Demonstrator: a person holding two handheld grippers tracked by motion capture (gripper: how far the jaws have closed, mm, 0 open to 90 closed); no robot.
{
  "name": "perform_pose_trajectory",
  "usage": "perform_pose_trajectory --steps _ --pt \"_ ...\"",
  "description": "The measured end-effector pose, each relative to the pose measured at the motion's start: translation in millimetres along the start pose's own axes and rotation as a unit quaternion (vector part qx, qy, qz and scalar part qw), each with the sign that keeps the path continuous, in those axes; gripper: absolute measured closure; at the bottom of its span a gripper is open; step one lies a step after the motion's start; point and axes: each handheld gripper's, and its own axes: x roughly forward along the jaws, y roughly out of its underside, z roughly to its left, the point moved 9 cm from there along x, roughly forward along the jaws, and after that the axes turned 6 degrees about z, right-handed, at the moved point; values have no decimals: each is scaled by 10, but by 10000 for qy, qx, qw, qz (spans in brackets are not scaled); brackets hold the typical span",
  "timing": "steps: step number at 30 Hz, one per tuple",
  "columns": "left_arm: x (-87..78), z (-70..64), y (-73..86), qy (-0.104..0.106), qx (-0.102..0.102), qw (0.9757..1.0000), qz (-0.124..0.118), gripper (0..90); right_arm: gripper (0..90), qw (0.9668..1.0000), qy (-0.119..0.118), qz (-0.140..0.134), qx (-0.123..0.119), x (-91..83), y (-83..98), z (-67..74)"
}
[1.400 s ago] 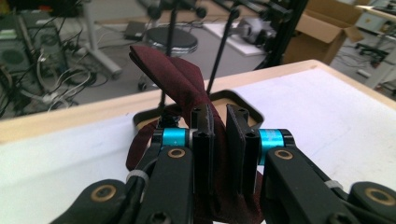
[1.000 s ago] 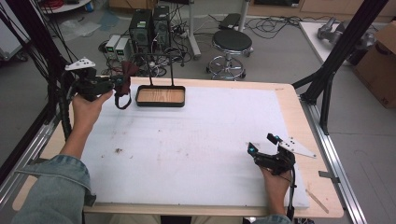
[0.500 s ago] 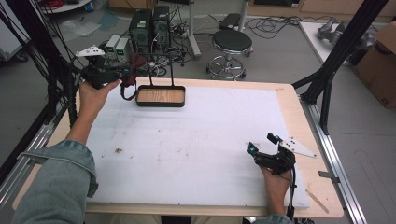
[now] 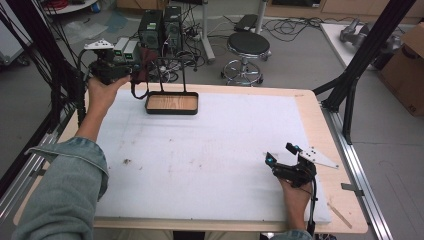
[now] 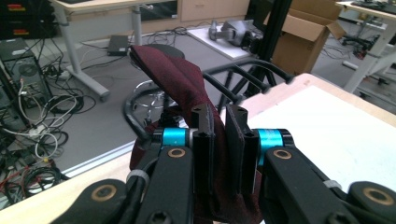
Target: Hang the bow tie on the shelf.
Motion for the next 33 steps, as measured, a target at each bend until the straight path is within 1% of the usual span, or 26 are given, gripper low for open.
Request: perform_pose_trajectory --steps 4,6,10,13,16,19,23,24,25,26,33 --pt "-14 104 -21 -91 -44 9999 -3 812 63 10000 0 2 -26 2 1 -2" --pt "-19 163 -9 -118 -118 9999 -8 811 63 10000 -11 5 -32 4 2 -1" --pt "-23 239 26 -157 -187 9997 -7 811 63 10000 -14 25 -27 6 6 4" --pt "-18 247 45 -129 -187 9997 -2 810 63 10000 -20 30 -19 6 8 5" --pt "-3 249 67 -151 -147 9998 27 809 63 10000 -17 29 -14 7 8 2" --pt "1 265 86 -146 -151 9998 31 809 63 10000 -16 31 -16 8 8 2" --pt "-2 300 117 -188 -154 9997 53 808 63 10000 -38 45 10 8 11 8" --pt "-4 328 139 -241 -156 9996 76 807 63 10000 -39 41 5 9 11 9" --pt "-2 333 149 -237 -172 9995 85 807 63 10000 -40 41 2 9 11 8" --pt "1 341 162 -267 -146 9995 109 807 63 10000 -45 42 4 9 11 9" --pt "15 400 208 -381 -215 9990 130 806 63 10000 -57 41 -23 14 11 6"
